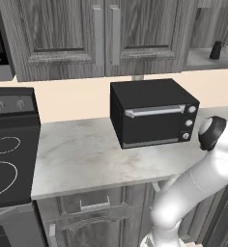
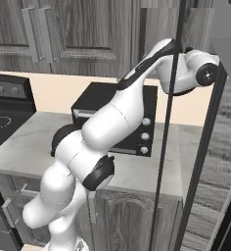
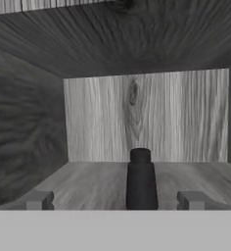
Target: Retrieve the shaker from the cabinet and place it next the steak on a plate on the dining table.
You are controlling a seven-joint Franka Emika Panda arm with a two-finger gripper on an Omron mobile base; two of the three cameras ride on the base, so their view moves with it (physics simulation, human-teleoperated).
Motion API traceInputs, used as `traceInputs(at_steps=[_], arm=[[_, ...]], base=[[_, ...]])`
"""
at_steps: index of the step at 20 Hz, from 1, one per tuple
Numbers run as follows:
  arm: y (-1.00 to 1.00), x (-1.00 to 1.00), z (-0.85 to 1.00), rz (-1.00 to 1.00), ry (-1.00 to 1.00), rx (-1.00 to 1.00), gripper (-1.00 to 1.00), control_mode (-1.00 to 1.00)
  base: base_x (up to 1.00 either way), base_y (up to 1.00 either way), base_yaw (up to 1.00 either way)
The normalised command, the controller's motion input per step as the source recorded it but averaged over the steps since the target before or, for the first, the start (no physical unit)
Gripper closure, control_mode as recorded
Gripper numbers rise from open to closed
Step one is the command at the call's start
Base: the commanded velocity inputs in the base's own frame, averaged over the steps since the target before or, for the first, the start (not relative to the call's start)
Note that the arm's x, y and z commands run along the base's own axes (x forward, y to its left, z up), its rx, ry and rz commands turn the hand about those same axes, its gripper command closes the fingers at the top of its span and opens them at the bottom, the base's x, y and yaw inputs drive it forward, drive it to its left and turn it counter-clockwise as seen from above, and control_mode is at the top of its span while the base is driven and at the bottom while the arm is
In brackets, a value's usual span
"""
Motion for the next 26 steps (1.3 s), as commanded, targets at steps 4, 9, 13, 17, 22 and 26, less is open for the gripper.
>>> traceInputs(at_steps=[4, 9, 13, 17, 22, 26], arm=[[-0.26, 0.12, 0.00, 0.00, 0.00, 0.00, -1.00, -1.00], [-0.06, 0.18, 0.00, -0.03, 0.00, 0.00, -1.00, -1.00], [0.00, 0.08, 0.00, -0.11, 0.00, 0.00, -1.00, -1.00], [0.00, 0.01, 0.00, -0.13, 0.00, 0.00, -1.00, -1.00], [0.18, 0.02, 0.00, -0.06, 0.00, -0.04, -1.00, -1.00], [0.22, 0.02, 0.00, -0.03, 0.00, -0.05, -1.00, -1.00]], base=[[0.00, 0.00, 0.00], [0.00, 0.00, 0.00], [0.00, 0.00, 0.00], [0.00, 0.00, 0.00], [0.00, 0.00, 0.00], [0.00, 0.00, 0.00]])
